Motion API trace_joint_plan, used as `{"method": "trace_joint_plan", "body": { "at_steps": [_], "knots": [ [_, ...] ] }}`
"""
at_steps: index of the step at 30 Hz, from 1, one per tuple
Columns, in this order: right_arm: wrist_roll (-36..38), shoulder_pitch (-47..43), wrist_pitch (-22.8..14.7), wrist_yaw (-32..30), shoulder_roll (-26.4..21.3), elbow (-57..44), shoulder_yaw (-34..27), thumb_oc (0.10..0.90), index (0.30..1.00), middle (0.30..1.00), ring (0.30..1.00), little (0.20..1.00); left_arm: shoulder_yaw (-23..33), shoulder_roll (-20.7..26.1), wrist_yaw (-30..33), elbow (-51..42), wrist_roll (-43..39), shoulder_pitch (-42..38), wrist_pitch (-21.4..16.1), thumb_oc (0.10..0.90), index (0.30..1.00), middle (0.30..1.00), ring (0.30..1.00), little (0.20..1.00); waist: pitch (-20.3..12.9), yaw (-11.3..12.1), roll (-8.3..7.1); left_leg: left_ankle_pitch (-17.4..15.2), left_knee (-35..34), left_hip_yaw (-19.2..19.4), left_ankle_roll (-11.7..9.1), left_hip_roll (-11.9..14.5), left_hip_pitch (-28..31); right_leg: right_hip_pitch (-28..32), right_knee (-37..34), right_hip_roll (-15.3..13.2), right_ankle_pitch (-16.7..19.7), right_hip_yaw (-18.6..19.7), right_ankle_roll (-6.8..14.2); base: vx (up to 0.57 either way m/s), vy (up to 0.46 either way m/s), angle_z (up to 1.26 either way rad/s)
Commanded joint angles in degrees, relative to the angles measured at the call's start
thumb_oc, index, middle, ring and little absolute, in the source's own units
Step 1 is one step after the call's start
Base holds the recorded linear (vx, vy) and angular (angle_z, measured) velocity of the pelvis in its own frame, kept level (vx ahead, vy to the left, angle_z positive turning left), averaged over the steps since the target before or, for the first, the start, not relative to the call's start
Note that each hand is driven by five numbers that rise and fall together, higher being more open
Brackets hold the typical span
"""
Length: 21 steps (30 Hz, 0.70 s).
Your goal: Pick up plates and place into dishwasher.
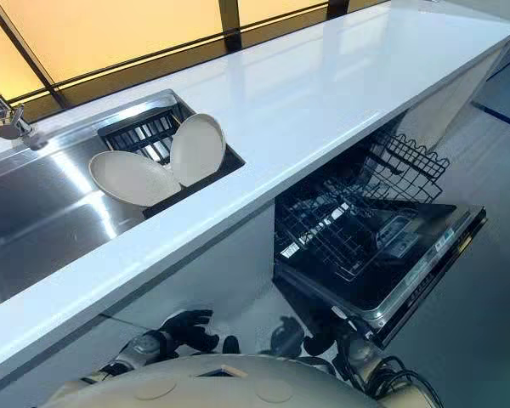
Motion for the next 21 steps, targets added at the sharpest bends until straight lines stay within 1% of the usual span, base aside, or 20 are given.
{"method": "trace_joint_plan", "body": {
  "at_steps": [1,8,16,21],
  "knots": [
    [-1.2,-2.9,-2.5,-0.4,0.5,0.8,1.3,0.800,0.900,0.900,0.900,0.900,-1.3,-1.3,-1.8,3.8,0.5,-2.1,-0.6,0.800,0.900,0.900,0.900,0.900,2.3,1.3,0.00,-8.0,0.9,3.6,1.8,-2.4,4.6,-4.0,2.9,0.6,2.1,0.0,1.8,-0.30,-0.446,0.67],
    [-1.2,-2.9,-2.6,-0.4,0.5,1.1,1.1,0.800,0.900,0.900,0.900,0.900,-1.3,-1.3,-2.0,3.8,0.7,-2.1,-0.7,0.800,0.900,0.900,0.900,0.900,2.1,1.3,0.02,-8.0,0.9,3.6,1.8,-2.4,4.7,-4.0,2.9,0.5,2.1,-0.1,1.9,0.00,0.000,0.00],
    [-1.2,-3.0,-2.7,-0.4,0.3,1.4,1.3,0.800,0.900,0.900,0.900,0.900,-1.2,-1.1,1.6,3.6,1.2,-2.6,-2.5,0.800,0.900,0.900,0.900,0.900,2.2,1.2,0.08,-8.0,0.9,3.4,1.8,-2.5,4.7,-4.0,2.8,0.6,2.0,0.0,1.9,0.00,0.000,0.00],
    [-1.5,-3.1,-2.7,-0.3,0.2,1.4,1.7,0.800,0.900,0.900,0.900,0.900,-2.1,-0.8,4.1,2.8,3.2,-3.5,-3.4,0.800,0.900,0.900,0.900,0.900,2.2,1.0,0.28,-7.9,0.8,3.6,1.7,-2.4,4.7,-4.0,3.0,0.6,2.0,0.1,1.8,0.00,0.000,0.00]
  ]
}}
